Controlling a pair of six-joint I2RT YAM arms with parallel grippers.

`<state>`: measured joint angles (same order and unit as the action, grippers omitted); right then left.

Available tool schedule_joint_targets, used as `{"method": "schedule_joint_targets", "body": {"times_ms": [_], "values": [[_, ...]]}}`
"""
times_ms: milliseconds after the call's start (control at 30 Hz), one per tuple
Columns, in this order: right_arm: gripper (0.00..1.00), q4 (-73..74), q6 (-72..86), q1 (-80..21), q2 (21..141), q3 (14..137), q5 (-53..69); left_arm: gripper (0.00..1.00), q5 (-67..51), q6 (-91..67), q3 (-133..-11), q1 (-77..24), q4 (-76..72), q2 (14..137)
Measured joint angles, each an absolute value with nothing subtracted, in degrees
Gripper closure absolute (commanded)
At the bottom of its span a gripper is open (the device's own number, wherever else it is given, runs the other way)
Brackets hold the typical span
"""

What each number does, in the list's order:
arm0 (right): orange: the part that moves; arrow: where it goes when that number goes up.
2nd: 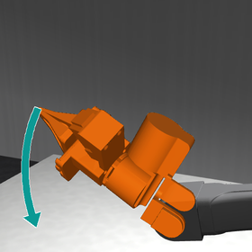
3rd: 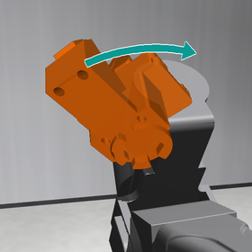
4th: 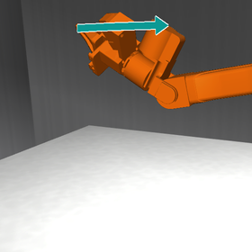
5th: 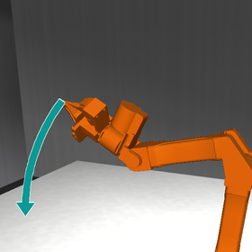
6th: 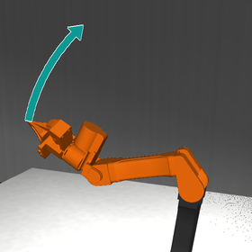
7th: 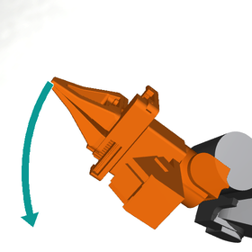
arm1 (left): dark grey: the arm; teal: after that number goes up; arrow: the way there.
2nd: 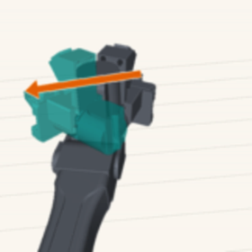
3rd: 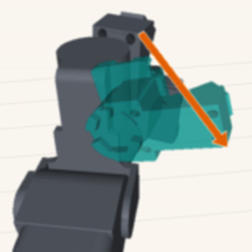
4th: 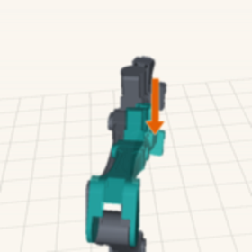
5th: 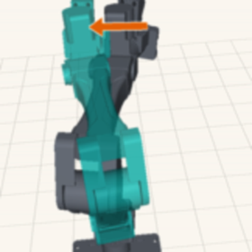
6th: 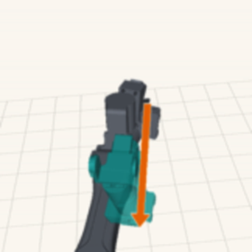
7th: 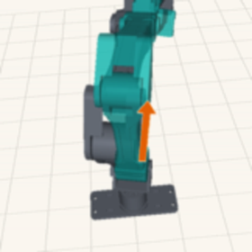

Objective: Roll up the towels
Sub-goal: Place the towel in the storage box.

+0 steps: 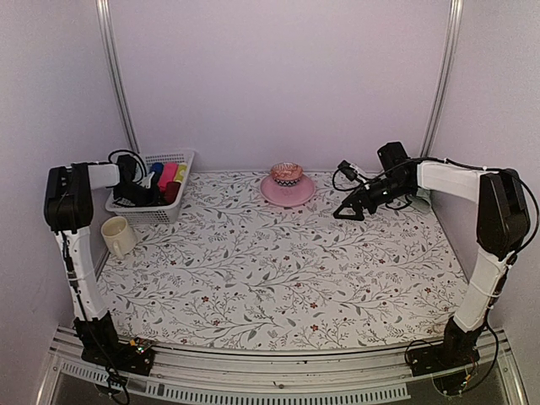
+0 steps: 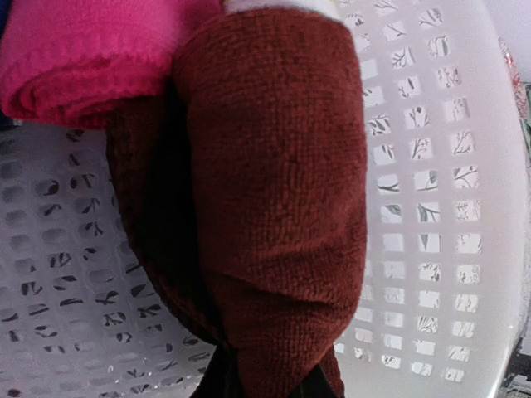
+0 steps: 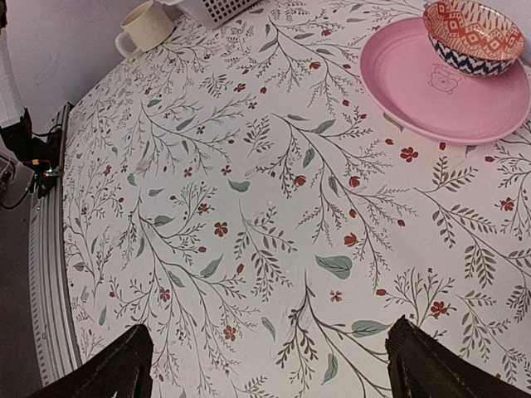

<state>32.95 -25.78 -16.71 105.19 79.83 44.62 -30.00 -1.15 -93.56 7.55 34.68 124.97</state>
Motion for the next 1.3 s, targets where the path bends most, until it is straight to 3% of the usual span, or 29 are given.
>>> {"method": "schedule_joint_targets", "body": {"times_ms": [133, 367, 500, 733, 1067, 1200, 1300], "values": [[0.01, 32.9, -25.8, -16.7, 105.2, 79.8, 44.6, 1.00, -33.5, -2.3, -92.3, 7.8, 32.3, 126.6], [0.01, 32.9, -25.8, -16.7, 105.2, 79.8, 44.6, 0.64, -35.5, -3.5, -91.3, 8.5, 30.9, 126.6], [0.01, 32.9, -25.8, -16.7, 105.2, 79.8, 44.6, 0.49, -35.4, -4.0, -90.2, 8.8, 30.8, 125.6], [0.01, 32.9, -25.8, -16.7, 105.3, 79.8, 44.6, 0.34, -33.8, -3.8, -89.9, 9.2, 32.8, 123.3], [0.01, 32.9, -25.8, -16.7, 105.8, 79.8, 44.6, 0.32, -29.5, -3.7, -90.9, 9.4, 33.7, 120.5], [0.01, 32.9, -25.8, -16.8, 106.2, 79.8, 44.6, 0.47, -29.1, -3.8, -92.7, 9.0, 33.1, 120.4], [0.01, 32.9, -25.8, -16.9, 106.3, 79.8, 44.5, 0.67, -28.8, -4.5, -94.9, 8.4, 32.9, 120.5]]}}
